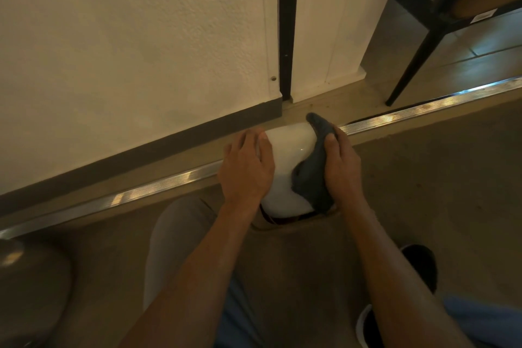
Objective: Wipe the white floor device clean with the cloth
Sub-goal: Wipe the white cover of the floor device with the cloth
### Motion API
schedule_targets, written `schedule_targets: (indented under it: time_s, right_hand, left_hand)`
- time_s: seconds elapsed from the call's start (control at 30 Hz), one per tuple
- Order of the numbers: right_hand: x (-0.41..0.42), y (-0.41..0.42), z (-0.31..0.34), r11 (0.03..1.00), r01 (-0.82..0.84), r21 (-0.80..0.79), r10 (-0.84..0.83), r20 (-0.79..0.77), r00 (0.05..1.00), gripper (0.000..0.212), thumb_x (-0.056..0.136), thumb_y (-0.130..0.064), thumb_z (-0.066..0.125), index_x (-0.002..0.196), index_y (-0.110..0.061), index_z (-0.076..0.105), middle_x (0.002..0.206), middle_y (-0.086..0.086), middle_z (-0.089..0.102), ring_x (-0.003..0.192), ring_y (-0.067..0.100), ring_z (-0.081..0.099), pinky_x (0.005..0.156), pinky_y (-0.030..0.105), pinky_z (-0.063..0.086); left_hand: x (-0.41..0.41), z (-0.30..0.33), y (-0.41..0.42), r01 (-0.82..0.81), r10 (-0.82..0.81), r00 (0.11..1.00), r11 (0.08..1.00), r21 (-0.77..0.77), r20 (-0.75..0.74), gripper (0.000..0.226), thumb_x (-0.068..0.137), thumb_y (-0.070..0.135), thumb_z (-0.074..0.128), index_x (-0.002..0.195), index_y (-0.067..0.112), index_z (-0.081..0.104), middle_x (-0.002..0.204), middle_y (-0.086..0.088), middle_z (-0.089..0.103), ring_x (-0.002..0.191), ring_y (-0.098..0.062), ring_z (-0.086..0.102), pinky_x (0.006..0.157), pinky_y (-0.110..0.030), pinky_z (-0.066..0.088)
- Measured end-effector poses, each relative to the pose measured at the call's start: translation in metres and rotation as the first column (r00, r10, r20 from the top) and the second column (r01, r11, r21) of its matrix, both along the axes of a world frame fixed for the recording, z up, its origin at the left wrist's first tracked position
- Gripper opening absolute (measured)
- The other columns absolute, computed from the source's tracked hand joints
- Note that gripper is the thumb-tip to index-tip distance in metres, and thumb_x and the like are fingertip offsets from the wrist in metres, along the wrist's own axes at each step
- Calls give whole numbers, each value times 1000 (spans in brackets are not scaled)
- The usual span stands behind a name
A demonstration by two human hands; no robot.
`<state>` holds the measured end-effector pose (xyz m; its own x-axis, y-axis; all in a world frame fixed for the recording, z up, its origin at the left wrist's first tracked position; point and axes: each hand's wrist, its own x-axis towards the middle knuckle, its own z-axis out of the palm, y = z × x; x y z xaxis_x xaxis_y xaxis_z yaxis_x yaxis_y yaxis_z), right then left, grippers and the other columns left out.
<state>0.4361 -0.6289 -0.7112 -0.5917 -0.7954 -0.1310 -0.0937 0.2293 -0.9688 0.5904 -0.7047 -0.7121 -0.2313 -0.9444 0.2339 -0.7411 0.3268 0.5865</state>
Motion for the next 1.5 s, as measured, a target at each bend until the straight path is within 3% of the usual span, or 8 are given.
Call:
schedule_targets:
  time_s: [0.17,0.3,0.43,0.63,0.93,1.17,1.37,1.5]
  right_hand:
    - [-42,-27,11,973,-226,46,214,183,960,36,106,-32,37,124,-13,62,111,3,66,101,13,64,91,34,50]
    - [-42,10,-6,972,-232,27,218,252,943,35,106,-31,35,134,-22,55,124,2,62,112,13,62,92,30,50]
    - [-35,39,-15,979,-203,12,195,225,955,32,106,-26,39,133,-30,56,119,-2,64,109,12,64,89,29,53]
    - [-59,-4,-5,950,-294,103,282,117,952,33,103,-29,47,136,-33,53,120,-11,60,111,8,59,98,38,50]
    - [-41,51,-25,991,-99,95,69,275,959,31,97,-26,60,127,-35,60,123,-8,63,113,13,62,98,44,52]
    - [-44,17,-24,991,-5,135,-28,238,971,29,95,-32,63,124,-31,61,117,-7,64,109,13,63,98,46,52]
    - [-10,74,-49,967,190,167,-241,385,891,36,91,-41,66,125,-33,60,124,1,62,112,21,63,96,51,53]
    - [-22,49,-41,974,141,178,-197,354,914,38,92,-40,64,127,-28,57,122,0,62,110,18,62,96,47,53]
  left_hand:
    - [-1,2,1,-27,27,1000,1000,-12,-4,45,104,42,29,122,19,62,120,-2,63,107,-22,58,86,-27,40]
    - [-1,1,2,-41,41,999,999,-19,-3,45,103,42,29,121,21,63,120,0,62,107,-22,59,84,-27,40]
    - [-3,1,2,-54,54,999,998,-22,4,42,103,42,30,122,23,62,121,1,62,106,-23,59,83,-27,38]
    - [-3,-1,1,-74,74,997,997,-12,24,36,105,38,34,124,24,62,123,0,61,108,-23,59,82,-25,36]
    - [-3,-1,1,-66,66,998,998,-12,-1,39,104,41,32,124,25,61,123,0,60,110,-23,59,85,-27,40]
    - [-3,-1,0,-72,72,997,997,-5,1,40,104,42,31,125,26,61,124,0,59,108,-22,58,83,-26,38]
    - [-3,-2,1,-83,83,997,997,-5,2,37,105,40,33,126,26,61,125,0,59,110,-22,58,83,-25,36]
    - [-4,-1,2,-70,70,998,997,-15,5,36,105,38,34,125,24,61,123,-1,60,107,-22,59,83,-27,39]
